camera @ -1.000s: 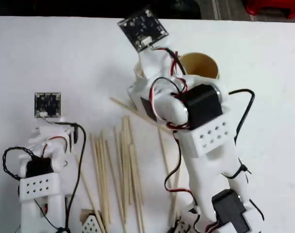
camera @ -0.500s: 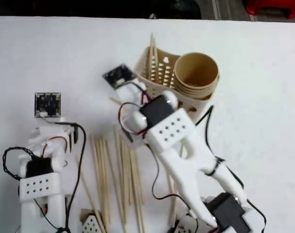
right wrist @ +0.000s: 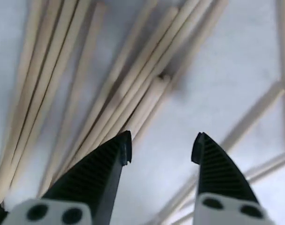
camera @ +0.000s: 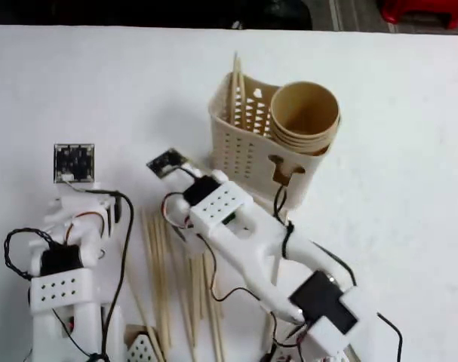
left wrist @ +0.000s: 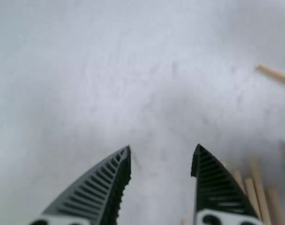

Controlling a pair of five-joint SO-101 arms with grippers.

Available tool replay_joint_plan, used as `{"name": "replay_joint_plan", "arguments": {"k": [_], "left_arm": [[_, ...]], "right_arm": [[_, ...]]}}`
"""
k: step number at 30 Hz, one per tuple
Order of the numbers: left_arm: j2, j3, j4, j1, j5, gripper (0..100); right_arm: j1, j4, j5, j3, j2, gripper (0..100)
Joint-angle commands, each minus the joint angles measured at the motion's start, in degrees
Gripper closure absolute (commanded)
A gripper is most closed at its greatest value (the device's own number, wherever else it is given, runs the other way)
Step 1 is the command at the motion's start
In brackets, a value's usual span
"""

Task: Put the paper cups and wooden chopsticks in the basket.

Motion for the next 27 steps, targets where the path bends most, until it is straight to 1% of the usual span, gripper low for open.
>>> {"name": "replay_joint_plan", "arguments": {"k": [1, 5, 8, 11, 14, 16, 20, 21, 24, 27], "left_arm": [[-1.63, -0.53, -1.23, -0.57, 0.44, 78], [-1.63, -0.53, -1.23, -0.57, 0.44, 78], [-1.63, -0.53, -1.23, -0.57, 0.44, 78], [-1.63, -0.53, -1.23, -0.57, 0.44, 78], [-1.63, -0.53, -1.23, -0.57, 0.44, 78], [-1.63, -0.53, -1.23, -0.57, 0.44, 78], [-1.63, -0.53, -1.23, -0.57, 0.35, 78], [-1.63, -0.53, -1.23, -0.57, 0.35, 78], [-1.63, -0.53, -1.23, -0.57, 0.35, 78], [-1.63, -0.53, -1.23, -0.57, 0.26, 78]], "right_arm": [[-0.75, -2.42, -0.44, -0.09, 1.36, 79.6], [-1.19, -4.7, -0.44, -0.09, 5.14, 80.5], [-1.01, -7.16, -2.46, -0.09, 7.87, 80.4], [-1.01, -9.01, -2.73, -0.09, 10.59, 80.3], [-0.92, -8.92, -2.73, -0.35, 12.09, 80.8], [-0.92, -8.92, -2.73, -0.35, 12.09, 85.1], [-0.92, -9.01, -2.73, -0.44, 12.09, 97.4], [-0.84, -9.01, -2.73, -0.44, 12.09, 98.4], [0.31, -8.84, -2.73, -0.44, 12.18, 96.4], [2.15, -8.84, -2.64, -0.53, 12.0, 98.1]]}}
